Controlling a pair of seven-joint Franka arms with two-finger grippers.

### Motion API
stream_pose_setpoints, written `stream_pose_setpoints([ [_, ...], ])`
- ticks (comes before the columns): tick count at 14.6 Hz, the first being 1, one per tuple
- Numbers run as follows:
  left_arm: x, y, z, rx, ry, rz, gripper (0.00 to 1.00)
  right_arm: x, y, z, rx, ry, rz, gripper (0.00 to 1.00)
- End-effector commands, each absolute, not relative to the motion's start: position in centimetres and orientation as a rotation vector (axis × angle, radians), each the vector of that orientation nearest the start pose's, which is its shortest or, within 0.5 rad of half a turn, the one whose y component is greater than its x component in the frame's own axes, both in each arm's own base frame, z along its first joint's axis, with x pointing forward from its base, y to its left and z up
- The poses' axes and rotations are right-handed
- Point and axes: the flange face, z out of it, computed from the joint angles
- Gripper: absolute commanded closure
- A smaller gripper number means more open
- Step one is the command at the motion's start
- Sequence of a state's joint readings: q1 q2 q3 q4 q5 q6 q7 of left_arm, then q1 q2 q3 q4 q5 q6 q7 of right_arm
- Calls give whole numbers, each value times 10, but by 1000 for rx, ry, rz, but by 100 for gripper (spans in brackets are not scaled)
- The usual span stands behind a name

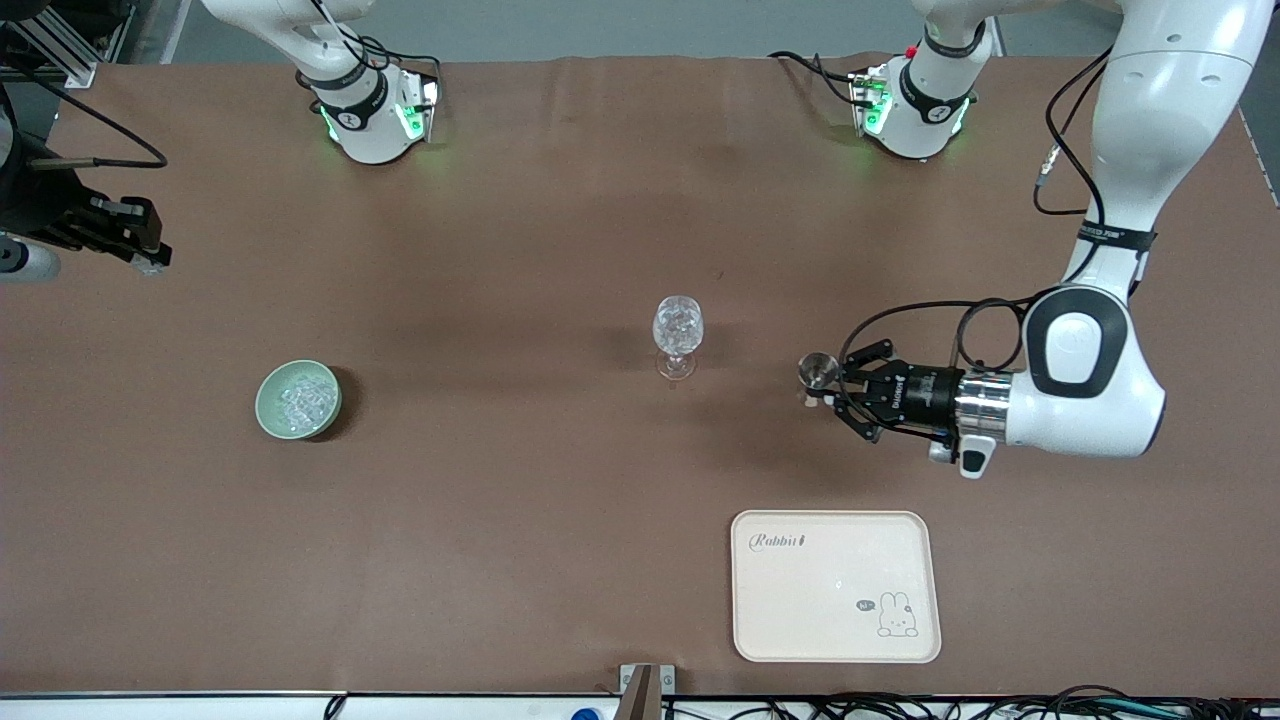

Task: Pour wine and add ice with both arms
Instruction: 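Carry the silver jigger with the left gripper over the wine glass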

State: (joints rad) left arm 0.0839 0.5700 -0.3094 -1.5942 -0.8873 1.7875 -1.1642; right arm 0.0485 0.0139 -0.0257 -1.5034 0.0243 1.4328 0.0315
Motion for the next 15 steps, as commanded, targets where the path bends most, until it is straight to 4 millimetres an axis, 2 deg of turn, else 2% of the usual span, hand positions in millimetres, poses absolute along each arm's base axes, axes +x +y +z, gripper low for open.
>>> stream_pose_setpoints([
  [1, 625, -209, 350, 1867, 1523, -1121, 99, 543, 10, 632, -3116, -1, 156, 98],
  [2, 619, -221, 354, 1896, 1543, -1105, 99, 543, 10, 631, -3116, -1, 161, 98],
  [4, 611, -233, 359, 1985, 1592, -1062, 99, 543, 9, 625, -3116, 2, 173, 98],
  [6, 598, -260, 368, 2077, 1627, -1022, 99, 543, 9, 625, -3116, 2, 170, 98],
  [8, 595, -266, 373, 2109, 1660, -996, 99, 543, 9, 625, -3116, 2, 173, 98],
  [10, 586, -284, 375, 2131, 1663, -1001, 99, 543, 9, 621, -3115, 2, 180, 98],
  [12, 581, -294, 374, 2176, 1698, -962, 99, 544, 9, 619, -3115, 2, 175, 98],
  [14, 571, -313, 370, 2223, 1724, -933, 99, 544, 9, 619, -3115, 2, 177, 98],
  [15, 570, -314, 369, 2239, 1732, -918, 99, 544, 9, 618, -3115, 2, 180, 98],
])
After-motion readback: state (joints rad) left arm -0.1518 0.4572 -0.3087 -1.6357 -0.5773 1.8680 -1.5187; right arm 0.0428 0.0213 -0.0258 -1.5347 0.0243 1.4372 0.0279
